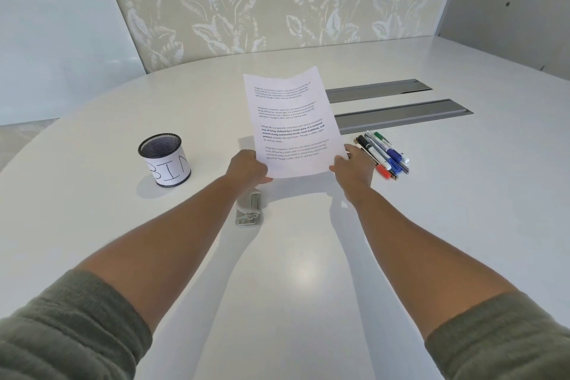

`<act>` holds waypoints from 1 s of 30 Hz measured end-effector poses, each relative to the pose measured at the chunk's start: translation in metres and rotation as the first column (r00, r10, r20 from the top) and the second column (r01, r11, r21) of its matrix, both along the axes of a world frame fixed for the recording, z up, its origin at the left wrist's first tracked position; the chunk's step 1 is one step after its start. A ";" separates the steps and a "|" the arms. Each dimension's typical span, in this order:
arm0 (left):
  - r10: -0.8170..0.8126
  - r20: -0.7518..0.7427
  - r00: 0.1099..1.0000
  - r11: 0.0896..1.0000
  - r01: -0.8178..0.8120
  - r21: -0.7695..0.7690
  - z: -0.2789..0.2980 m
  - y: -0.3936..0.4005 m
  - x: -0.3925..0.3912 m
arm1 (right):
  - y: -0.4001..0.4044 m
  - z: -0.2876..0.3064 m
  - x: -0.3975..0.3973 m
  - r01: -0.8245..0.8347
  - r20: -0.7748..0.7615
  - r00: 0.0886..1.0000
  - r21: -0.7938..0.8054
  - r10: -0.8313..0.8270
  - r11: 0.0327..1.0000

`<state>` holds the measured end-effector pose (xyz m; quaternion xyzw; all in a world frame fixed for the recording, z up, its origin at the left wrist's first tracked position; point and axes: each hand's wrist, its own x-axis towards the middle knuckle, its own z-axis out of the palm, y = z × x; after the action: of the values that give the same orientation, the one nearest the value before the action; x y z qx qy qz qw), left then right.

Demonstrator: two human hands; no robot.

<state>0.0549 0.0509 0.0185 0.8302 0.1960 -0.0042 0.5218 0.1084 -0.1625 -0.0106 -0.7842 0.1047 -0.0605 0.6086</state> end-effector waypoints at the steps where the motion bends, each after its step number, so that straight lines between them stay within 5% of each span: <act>1: 0.007 -0.020 1.000 1.000 -0.007 0.001 -0.002 0.002 0.004 | 0.002 -0.002 0.004 0.001 -0.008 1.000 -0.005 -0.001 1.000; 18: 0.133 -0.121 0.984 0.990 -0.136 -0.021 -0.025 0.029 0.041 | 0.037 -0.021 0.047 -0.111 -0.102 0.990 -0.174 0.095 0.979; 30: 0.137 -0.149 0.979 0.969 -0.102 0.224 -0.033 0.049 0.041 | 0.057 -0.033 0.059 -0.189 -0.108 0.981 -0.294 0.164 0.937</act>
<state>0.0960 0.0997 -0.0144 0.8652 0.2873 -0.0195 0.4105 0.1676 -0.1057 -0.0434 -0.8761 0.0484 0.0113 0.4796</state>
